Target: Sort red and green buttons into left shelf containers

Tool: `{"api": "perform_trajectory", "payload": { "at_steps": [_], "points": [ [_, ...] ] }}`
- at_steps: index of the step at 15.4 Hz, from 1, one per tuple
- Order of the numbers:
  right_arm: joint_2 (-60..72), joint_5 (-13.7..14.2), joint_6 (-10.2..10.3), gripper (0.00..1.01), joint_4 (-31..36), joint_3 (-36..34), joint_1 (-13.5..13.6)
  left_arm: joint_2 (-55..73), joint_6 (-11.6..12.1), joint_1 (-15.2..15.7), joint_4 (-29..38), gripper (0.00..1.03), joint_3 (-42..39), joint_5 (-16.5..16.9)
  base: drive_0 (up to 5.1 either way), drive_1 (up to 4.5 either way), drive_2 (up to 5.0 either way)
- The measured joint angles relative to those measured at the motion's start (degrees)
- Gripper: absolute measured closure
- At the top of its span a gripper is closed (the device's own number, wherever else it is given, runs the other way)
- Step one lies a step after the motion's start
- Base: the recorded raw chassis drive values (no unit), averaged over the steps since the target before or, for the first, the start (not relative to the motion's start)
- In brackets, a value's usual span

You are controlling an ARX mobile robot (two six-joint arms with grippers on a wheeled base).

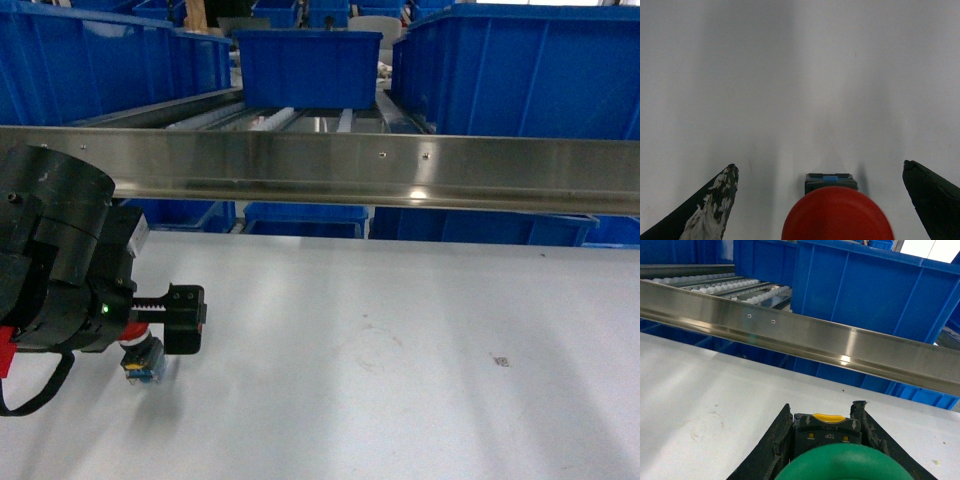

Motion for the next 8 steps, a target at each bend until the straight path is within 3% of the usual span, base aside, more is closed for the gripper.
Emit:
{"api": "perform_trajectory", "payload": {
  "at_steps": [3, 5, 6, 8],
  "points": [
    [0.00, 0.00, 0.00, 0.72, 0.02, 0.00, 0.00, 2.60, -2.38, 0.09, -3.08, 0.05, 0.87, -0.55, 0.0, 0.00, 0.0],
    [0.00, 0.00, 0.00, 0.72, 0.02, 0.00, 0.00, 4.70, -3.17, 0.13, 1.38, 0.05, 1.55, 0.92, 0.0, 0.00, 0.0],
    [0.00, 0.00, 0.00, 0.72, 0.00, 0.00, 0.00, 6.29, -3.32, 0.44, 3.63, 0.13, 1.92, 0.98, 0.0, 0.00, 0.0],
    [0.00, 0.00, 0.00, 0.72, 0.00, 0.00, 0.00, 6.84, -3.96, 0.74, 3.63, 0.43, 1.88, 1.07, 0.0, 0.00, 0.0]
  ]
}}
